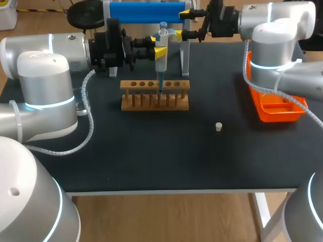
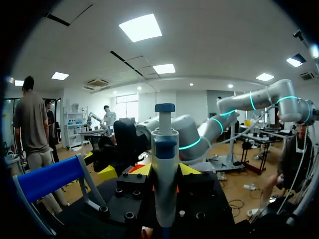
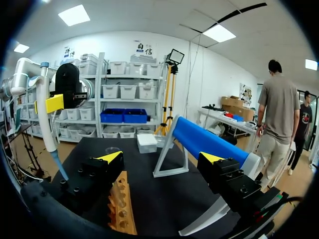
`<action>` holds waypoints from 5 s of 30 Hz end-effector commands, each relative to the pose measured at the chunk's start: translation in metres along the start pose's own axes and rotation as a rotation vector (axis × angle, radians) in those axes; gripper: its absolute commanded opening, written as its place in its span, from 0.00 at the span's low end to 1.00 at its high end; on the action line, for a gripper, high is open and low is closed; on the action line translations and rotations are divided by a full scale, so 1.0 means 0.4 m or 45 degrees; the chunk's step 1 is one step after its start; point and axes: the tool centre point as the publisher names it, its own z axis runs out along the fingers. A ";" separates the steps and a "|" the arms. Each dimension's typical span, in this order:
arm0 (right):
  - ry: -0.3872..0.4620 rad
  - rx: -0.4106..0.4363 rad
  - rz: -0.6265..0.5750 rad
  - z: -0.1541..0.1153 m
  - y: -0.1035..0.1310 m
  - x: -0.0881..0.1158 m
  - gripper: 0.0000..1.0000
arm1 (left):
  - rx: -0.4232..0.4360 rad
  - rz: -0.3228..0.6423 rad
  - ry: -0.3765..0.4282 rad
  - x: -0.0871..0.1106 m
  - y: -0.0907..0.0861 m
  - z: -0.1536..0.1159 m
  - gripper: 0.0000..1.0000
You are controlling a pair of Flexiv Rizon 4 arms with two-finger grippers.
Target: Invert the test tube, pick up the pipette, mount the tip to pipette, aspirate from beaker and dispense into the tube, eject the tip, return the pipette, and cap with the stopper.
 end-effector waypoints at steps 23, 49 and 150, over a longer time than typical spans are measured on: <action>-0.077 0.029 0.005 0.036 -0.012 -0.016 1.00 | 0.000 -0.001 -0.001 -0.001 -0.001 0.002 0.00; -0.099 0.027 0.013 0.040 -0.013 -0.029 1.00 | 0.000 -0.001 -0.001 -0.001 -0.001 0.002 0.00; -0.099 0.028 0.013 0.040 -0.013 -0.029 1.00 | -0.129 -0.232 -1.013 -0.485 0.076 -0.240 0.00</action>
